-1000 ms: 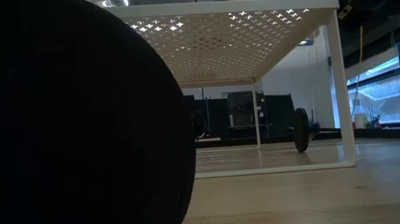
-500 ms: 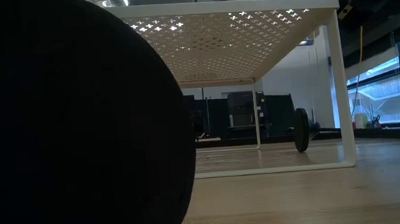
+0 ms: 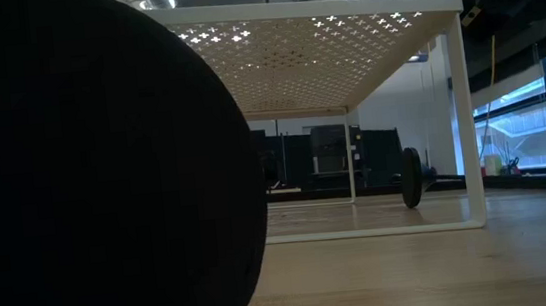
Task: Pick & Place candle stick holders
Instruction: Put the left pink patterned scented candle on the shelf
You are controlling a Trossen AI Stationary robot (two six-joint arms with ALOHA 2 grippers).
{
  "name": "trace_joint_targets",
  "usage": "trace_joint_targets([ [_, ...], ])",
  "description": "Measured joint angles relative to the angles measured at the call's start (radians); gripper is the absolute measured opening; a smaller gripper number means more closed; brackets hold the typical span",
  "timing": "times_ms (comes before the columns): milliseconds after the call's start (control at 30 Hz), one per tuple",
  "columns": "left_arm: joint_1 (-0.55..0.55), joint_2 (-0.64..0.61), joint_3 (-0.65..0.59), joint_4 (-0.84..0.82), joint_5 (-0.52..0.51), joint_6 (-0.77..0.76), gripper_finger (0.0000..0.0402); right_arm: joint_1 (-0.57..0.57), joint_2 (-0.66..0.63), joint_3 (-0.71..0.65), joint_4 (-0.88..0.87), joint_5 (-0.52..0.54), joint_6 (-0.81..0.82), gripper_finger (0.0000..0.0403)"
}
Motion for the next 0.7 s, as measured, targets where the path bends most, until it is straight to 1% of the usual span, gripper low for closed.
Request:
trace_joint_targets([
  [400, 0.001, 0.0, -0.002, -0.007, 0.003, -0.024, 0.0387, 0.0, 0.0, 0.0, 0.0, 0.0, 0.0, 0.0195],
  [700, 0.001, 0.0, -0.074, -0.004, 0.042, -0.067, 0.0388, 0.0, 0.0, 0.0, 0.0, 0.0, 0.0, 0.0195],
])
